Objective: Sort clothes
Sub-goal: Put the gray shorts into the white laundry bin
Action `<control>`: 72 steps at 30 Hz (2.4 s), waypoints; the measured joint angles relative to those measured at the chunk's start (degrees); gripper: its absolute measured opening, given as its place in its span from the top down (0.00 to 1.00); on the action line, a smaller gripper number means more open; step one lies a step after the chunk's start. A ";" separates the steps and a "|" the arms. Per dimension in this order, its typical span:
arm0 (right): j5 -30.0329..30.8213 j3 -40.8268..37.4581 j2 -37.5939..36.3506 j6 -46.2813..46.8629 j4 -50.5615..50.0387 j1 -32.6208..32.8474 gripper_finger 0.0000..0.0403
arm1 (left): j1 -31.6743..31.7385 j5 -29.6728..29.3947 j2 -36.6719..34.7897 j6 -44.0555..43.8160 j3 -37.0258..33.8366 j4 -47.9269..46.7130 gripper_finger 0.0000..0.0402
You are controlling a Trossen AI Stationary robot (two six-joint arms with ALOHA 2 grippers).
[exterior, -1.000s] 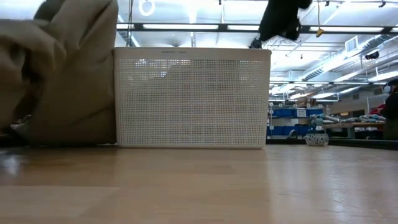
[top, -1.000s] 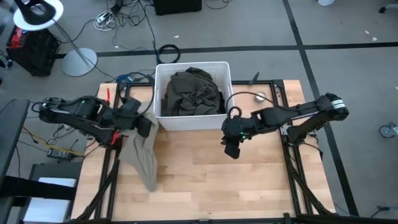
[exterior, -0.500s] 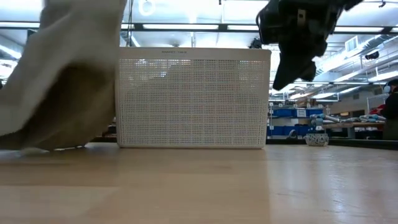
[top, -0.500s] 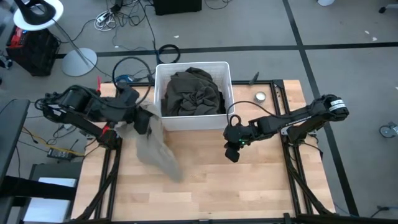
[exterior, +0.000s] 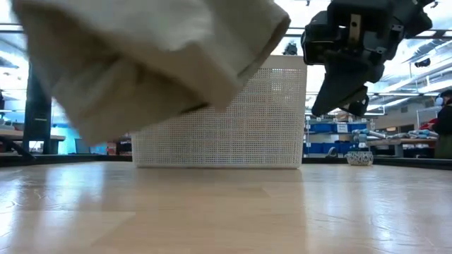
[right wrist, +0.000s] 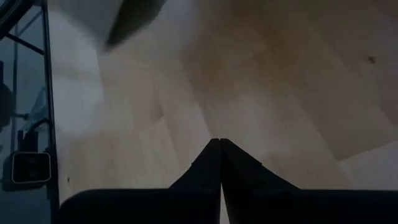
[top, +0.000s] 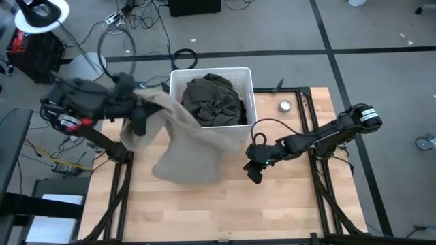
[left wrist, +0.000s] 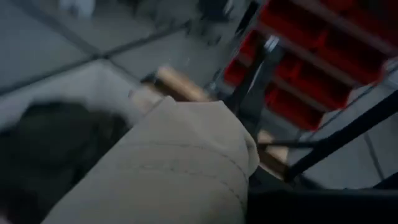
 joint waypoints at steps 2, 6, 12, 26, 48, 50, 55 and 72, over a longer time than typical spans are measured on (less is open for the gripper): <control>0.19 -0.22 0.00 -0.04 -0.03 0.35 1.00 | 1.47 0.08 1.52 5.01 3.26 3.53 1.00; 1.72 -0.23 0.00 -0.05 0.19 0.83 0.99 | 4.74 1.55 4.99 14.53 8.44 11.88 1.00; 2.03 -0.26 0.00 -0.54 3.26 1.10 0.99 | 12.04 7.75 8.70 22.55 10.16 25.02 1.00; 4.51 -0.26 -0.02 1.55 4.97 3.83 1.00 | 25.09 16.32 11.00 29.25 10.14 50.90 1.00; 6.86 -0.26 -0.02 4.16 5.47 5.23 1.00 | 35.85 26.61 21.41 29.65 10.09 2.28 1.00; 7.07 -0.26 -0.02 4.92 5.71 5.23 0.99 | 36.26 29.24 23.23 30.51 10.09 -3.70 1.00; 9.81 -0.26 -0.02 6.99 6.22 5.23 1.00 | 36.28 31.00 29.10 34.74 10.09 -15.72 1.00; 18.72 -0.06 -0.02 15.89 15.26 6.91 1.00 | 38.50 33.72 50.14 51.32 10.11 -11.00 1.00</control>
